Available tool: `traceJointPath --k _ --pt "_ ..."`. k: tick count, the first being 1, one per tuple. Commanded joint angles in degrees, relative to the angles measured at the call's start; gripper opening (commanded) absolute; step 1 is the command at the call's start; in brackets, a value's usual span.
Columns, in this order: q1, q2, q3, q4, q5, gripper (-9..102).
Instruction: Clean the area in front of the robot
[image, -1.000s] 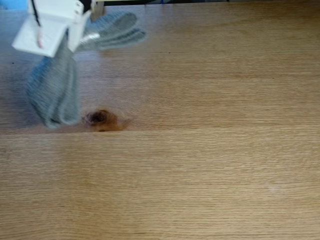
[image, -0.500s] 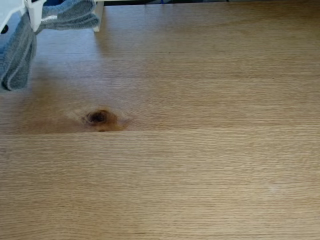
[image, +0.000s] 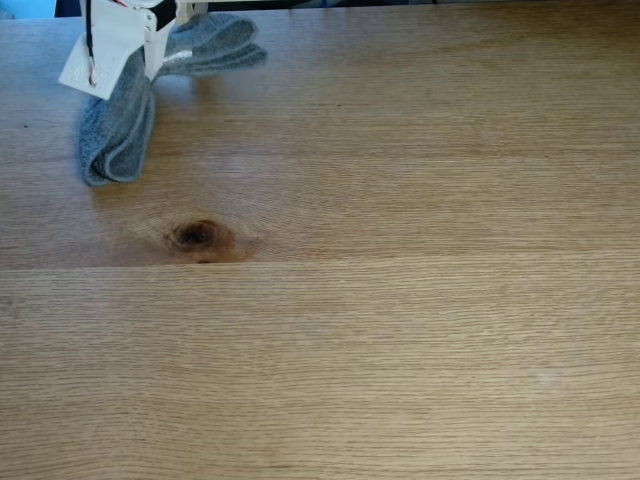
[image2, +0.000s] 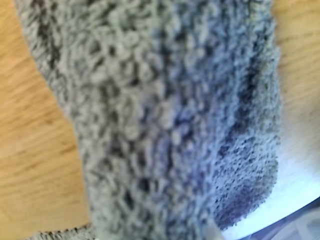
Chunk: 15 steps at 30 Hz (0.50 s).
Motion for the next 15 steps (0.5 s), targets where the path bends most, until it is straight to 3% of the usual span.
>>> traceJointPath --k 1,4,8,15 --pt "-0.79 6.5 3.78 -8.61 0.26 29" --pt "-1.32 8.79 5.54 -14.41 1.23 35" --pt "-3.52 14.85 5.71 -16.26 3.25 38" --pt "-15.03 29.18 6.42 -8.09 8.26 29"
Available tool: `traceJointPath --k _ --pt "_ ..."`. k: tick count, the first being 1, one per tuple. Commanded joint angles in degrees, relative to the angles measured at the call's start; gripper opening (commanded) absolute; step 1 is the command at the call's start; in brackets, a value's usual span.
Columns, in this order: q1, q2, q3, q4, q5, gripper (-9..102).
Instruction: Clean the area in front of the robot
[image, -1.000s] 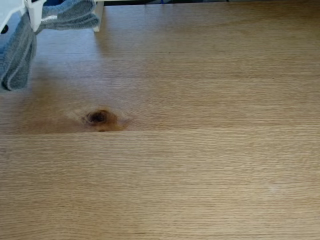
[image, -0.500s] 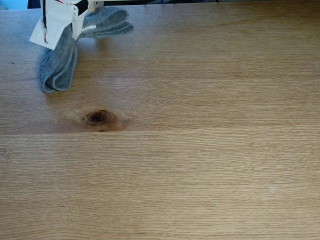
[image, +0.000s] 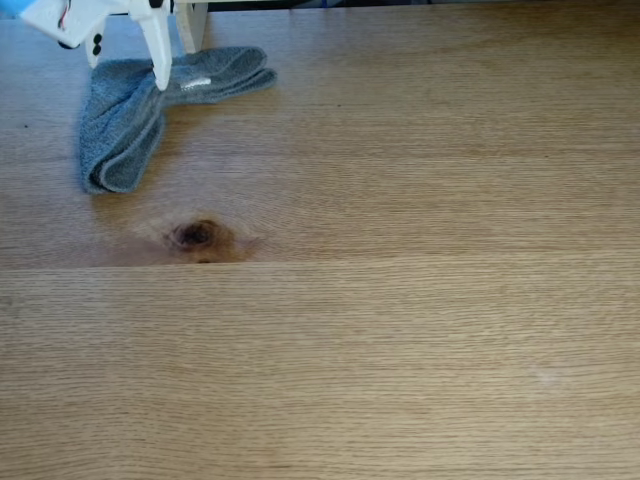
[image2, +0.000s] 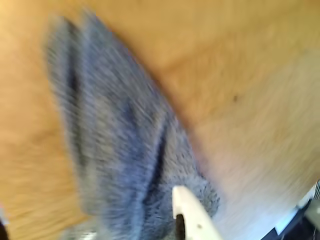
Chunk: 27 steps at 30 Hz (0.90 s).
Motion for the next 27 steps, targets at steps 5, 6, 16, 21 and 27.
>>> traceJointPath --k 5,6,16,21,27 --pt "-17.05 15.12 -0.53 14.33 11.07 6" --pt "-19.25 15.82 -0.53 16.17 13.1 1" --pt "-37.18 20.39 -0.44 22.32 30.41 0" --pt "-42.28 26.72 -0.44 23.29 31.2 0" --pt "-48.52 45.88 4.04 33.57 30.94 0"
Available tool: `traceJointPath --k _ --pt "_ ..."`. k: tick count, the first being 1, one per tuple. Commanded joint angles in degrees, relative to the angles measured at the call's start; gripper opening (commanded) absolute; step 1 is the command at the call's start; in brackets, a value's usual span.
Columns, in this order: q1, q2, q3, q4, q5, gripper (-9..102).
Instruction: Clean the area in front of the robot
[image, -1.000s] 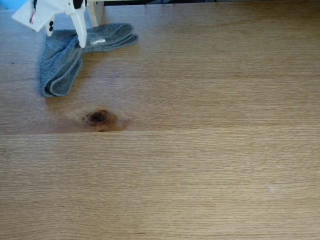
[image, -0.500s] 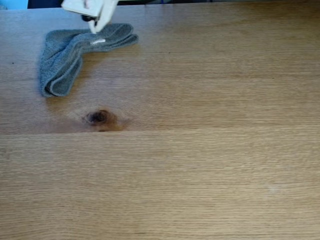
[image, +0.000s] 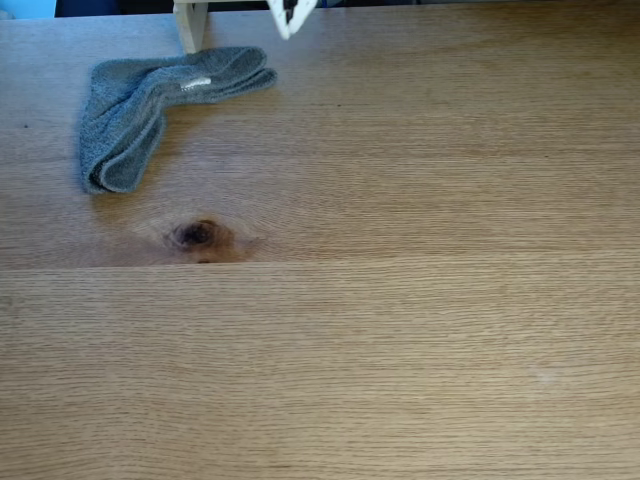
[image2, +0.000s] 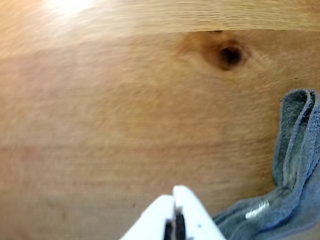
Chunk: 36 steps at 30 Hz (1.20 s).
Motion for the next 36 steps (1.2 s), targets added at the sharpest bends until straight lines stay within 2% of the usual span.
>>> traceJointPath --k 1,6,12,19,24,36 --pt "-3.43 17.93 4.48 2.72 -0.26 0" --pt "-5.01 39.38 23.29 2.81 -2.72 0" --pt "-2.81 58.27 42.71 9.93 -5.36 0" --pt "-3.16 59.06 52.82 10.72 -7.03 0" --pt "-1.93 59.15 59.5 8.09 -8.35 0" --pt "-3.25 59.15 58.97 8.26 -8.7 0"
